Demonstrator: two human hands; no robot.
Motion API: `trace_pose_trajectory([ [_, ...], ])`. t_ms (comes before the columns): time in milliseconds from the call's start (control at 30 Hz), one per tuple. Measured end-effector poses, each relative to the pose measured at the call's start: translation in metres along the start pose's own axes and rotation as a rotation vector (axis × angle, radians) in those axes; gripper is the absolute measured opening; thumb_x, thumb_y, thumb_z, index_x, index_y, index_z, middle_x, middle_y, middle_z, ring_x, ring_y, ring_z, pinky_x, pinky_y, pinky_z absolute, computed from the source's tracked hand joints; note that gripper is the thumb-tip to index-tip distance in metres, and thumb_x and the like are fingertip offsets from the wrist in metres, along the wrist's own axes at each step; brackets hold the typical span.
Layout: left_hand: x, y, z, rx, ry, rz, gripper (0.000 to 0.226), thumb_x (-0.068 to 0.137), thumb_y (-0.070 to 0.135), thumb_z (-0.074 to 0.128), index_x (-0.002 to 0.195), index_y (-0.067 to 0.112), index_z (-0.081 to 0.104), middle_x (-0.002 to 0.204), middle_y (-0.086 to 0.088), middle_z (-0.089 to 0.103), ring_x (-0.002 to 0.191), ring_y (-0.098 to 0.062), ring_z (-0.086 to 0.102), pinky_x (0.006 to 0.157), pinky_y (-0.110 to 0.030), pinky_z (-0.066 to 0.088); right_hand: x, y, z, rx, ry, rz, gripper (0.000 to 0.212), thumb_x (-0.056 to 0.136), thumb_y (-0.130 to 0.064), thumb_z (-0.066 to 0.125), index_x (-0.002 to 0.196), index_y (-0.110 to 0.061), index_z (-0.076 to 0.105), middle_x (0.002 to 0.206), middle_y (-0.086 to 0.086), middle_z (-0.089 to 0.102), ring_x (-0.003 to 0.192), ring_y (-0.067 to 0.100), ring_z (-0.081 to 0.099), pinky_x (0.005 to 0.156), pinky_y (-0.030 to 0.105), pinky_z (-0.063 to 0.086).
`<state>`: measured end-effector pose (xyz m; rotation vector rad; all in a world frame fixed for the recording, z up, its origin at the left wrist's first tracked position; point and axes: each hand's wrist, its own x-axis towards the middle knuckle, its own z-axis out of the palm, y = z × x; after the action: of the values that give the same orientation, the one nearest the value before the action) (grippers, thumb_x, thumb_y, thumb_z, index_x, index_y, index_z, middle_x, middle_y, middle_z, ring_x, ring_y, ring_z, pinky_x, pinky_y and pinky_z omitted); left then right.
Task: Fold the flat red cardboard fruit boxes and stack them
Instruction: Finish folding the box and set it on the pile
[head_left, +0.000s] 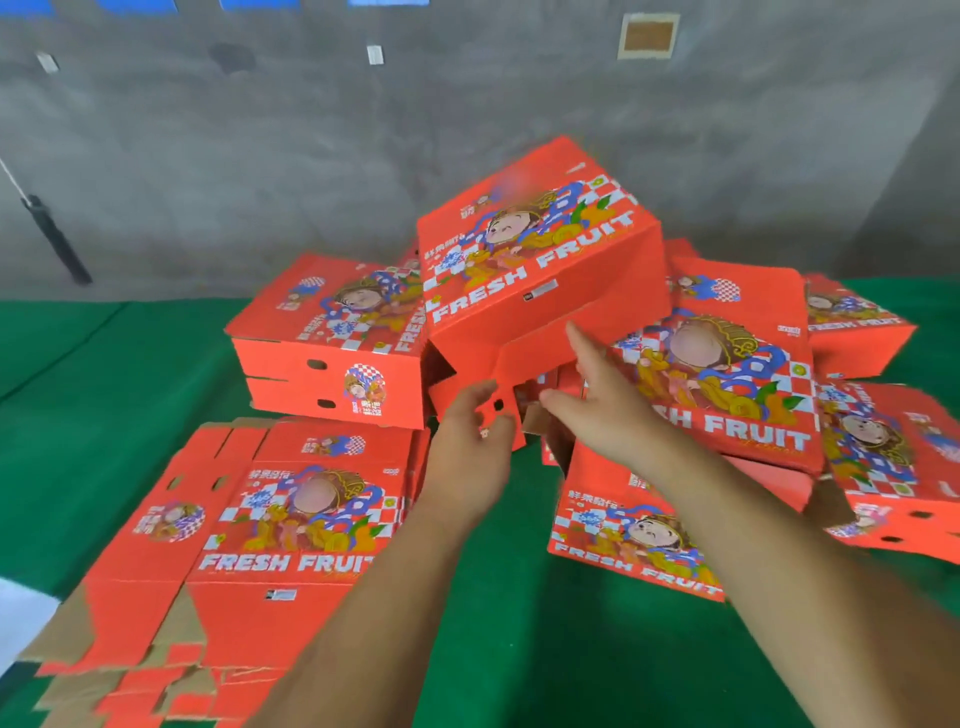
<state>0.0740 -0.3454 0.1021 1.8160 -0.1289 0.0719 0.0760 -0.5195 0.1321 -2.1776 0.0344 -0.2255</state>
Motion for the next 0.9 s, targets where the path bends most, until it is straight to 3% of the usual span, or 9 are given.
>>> trace_pose_trajectory([
  [33,0.002,0.0,-0.002,-0.004,-0.009,0.0,0.039,0.1,0.022,0.059,0.139,0.028,0.057,0.134,0.014,0.062,0.122,-0.01,0.061,0.107,-0.035,0.049,-0.002,-0.002,0.005,0.005,0.01,0.006,0.083,0.09,-0.029,0.065,0.161,-0.04,0.022,0.098,-0.052,0.05,0.087,-0.032,0.052,0.074,-0.002,0.042],
  [167,0.005,-0.008,-0.01,-0.034,-0.025,0.022,0.041,0.099,0.021,0.062,0.139,0.027,0.057,0.126,0.024,0.059,0.121,-0.005,0.058,0.105,-0.023,0.045,-0.015,-0.01,0.033,0.089,0.079,-0.028,0.065,0.09,-0.031,0.059,0.15,-0.045,0.04,0.112,-0.022,0.064,0.1,0.002,0.061,0.079,0.007,0.046],
  [300,0.027,-0.021,-0.036,-0.05,0.249,-0.116,0.067,0.086,0.036,0.066,0.148,0.023,0.044,0.139,-0.004,0.047,0.137,-0.029,0.044,0.116,-0.048,0.038,-0.013,-0.02,0.041,0.102,0.205,-0.065,0.049,0.091,-0.025,0.055,0.139,-0.032,0.051,0.132,-0.015,0.06,0.12,0.007,0.057,0.103,0.031,0.047],
  [400,0.05,-0.025,-0.065,-0.268,0.451,-0.348,0.083,0.092,0.036,0.068,0.161,0.031,0.023,0.158,-0.015,0.03,0.143,-0.034,0.037,0.117,-0.049,0.034,-0.003,-0.022,0.037,0.093,0.195,-0.007,0.04,0.096,-0.017,0.058,0.135,-0.025,0.053,0.132,-0.009,0.061,0.125,0.011,0.057,0.111,0.044,0.045],
  [600,0.104,-0.03,-0.076,-0.34,0.267,-0.246,0.065,0.101,0.044,0.053,0.161,0.031,0.033,0.166,-0.001,0.03,0.149,-0.024,0.037,0.12,-0.044,0.032,0.017,-0.02,0.041,0.043,0.166,0.03,0.06,0.098,-0.019,0.056,0.154,-0.031,0.038,0.152,-0.011,0.05,0.132,0.01,0.051,0.113,0.039,0.042],
  [733,0.132,-0.028,-0.07,-0.291,0.253,-0.171,0.059,0.104,0.04,0.053,0.159,0.027,0.039,0.169,0.006,0.019,0.151,-0.006,0.024,0.111,-0.024,0.023,0.041,-0.02,0.041,-0.007,0.135,0.015,0.071,0.096,-0.027,0.058,0.159,-0.04,0.027,0.153,-0.019,0.045,0.118,0.002,0.06,0.098,0.022,0.049],
  [800,0.149,-0.026,-0.069,-0.158,0.153,-0.041,0.053,0.105,0.033,0.053,0.157,0.022,0.044,0.166,0.002,0.031,0.152,-0.01,0.028,0.122,-0.028,0.024,0.058,-0.021,0.04,-0.053,0.135,0.002,0.073,0.097,-0.024,0.059,0.161,-0.035,0.026,0.162,-0.01,0.038,0.14,0.01,0.047,0.112,0.033,0.044],
  [867,0.168,-0.021,-0.073,-0.125,0.027,0.039,0.046,0.106,0.024,0.054,0.152,0.018,0.052,0.149,0.004,0.054,0.135,-0.006,0.049,0.11,-0.016,0.037,0.074,-0.024,0.039,-0.109,0.077,0.006,0.076,0.097,-0.019,0.06,0.163,-0.028,0.023,0.171,-0.003,0.019,0.153,0.012,0.029,0.121,0.038,0.034],
  [900,0.177,-0.018,-0.076,-0.127,-0.039,0.034,0.044,0.105,0.021,0.056,0.149,0.017,0.054,0.141,0.006,0.06,0.126,-0.003,0.053,0.101,-0.009,0.04,0.082,-0.026,0.039,-0.128,0.035,0.032,0.077,0.097,-0.019,0.06,0.163,-0.027,0.022,0.171,-0.001,0.018,0.15,0.013,0.034,0.117,0.036,0.039],
])
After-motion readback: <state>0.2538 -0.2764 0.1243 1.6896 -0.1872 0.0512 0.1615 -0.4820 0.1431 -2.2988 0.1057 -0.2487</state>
